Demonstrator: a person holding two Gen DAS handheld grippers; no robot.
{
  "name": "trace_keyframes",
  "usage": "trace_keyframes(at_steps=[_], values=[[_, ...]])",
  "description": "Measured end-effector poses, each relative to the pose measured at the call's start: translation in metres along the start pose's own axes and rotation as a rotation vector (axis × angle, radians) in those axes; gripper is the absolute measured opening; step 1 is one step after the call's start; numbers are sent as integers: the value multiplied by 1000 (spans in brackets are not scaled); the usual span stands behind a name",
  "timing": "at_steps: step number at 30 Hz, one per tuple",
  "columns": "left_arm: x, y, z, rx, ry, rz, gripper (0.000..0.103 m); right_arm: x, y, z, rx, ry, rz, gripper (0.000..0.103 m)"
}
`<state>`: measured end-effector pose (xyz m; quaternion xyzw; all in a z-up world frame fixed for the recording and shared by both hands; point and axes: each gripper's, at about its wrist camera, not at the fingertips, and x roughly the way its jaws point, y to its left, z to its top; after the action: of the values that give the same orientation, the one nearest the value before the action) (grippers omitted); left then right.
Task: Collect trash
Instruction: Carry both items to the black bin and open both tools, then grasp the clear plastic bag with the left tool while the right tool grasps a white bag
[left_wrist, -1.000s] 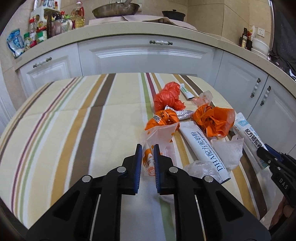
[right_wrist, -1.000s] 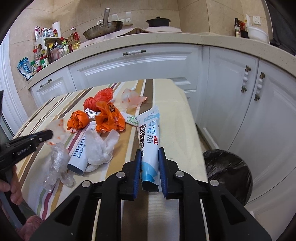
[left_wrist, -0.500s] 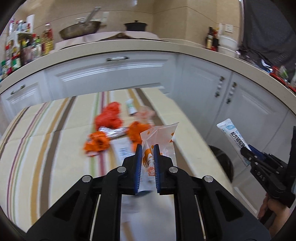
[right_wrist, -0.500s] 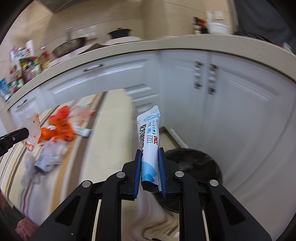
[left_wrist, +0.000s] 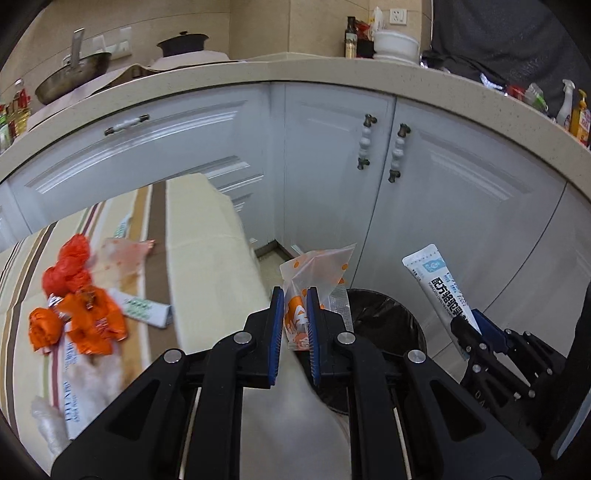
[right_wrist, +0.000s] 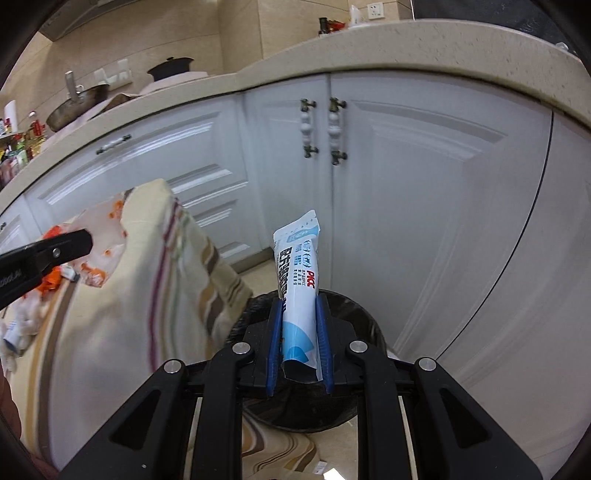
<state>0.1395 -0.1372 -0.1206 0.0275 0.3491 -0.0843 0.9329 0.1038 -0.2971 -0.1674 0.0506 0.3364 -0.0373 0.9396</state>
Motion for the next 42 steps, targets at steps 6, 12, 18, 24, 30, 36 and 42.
trace_keyframes(at_steps=[6, 12, 18, 24, 30, 36, 42], values=[[35, -30, 10, 45, 30, -6, 13, 23, -16, 1, 24, 10, -21, 19], [78, -47, 15, 32, 136, -40, 31, 48, -29, 1, 60, 29, -38, 44], [83, -52, 18, 47, 135, -28, 49, 48, -43, 1, 97, 26, -66, 53], [46, -40, 23, 43, 52, -17, 63, 26, -36, 8, 91, -11, -75, 66], [-11, -2, 21, 25, -48, 30, 76, -9, -2, 16, 56, -70, -20, 76], [-61, 61, 3, -27, -83, 145, 77, -34, 56, 18, -19, -88, 99, 79], [-102, 120, -31, -86, -93, 305, 82, -47, 113, 7, -93, -80, 201, 79]])
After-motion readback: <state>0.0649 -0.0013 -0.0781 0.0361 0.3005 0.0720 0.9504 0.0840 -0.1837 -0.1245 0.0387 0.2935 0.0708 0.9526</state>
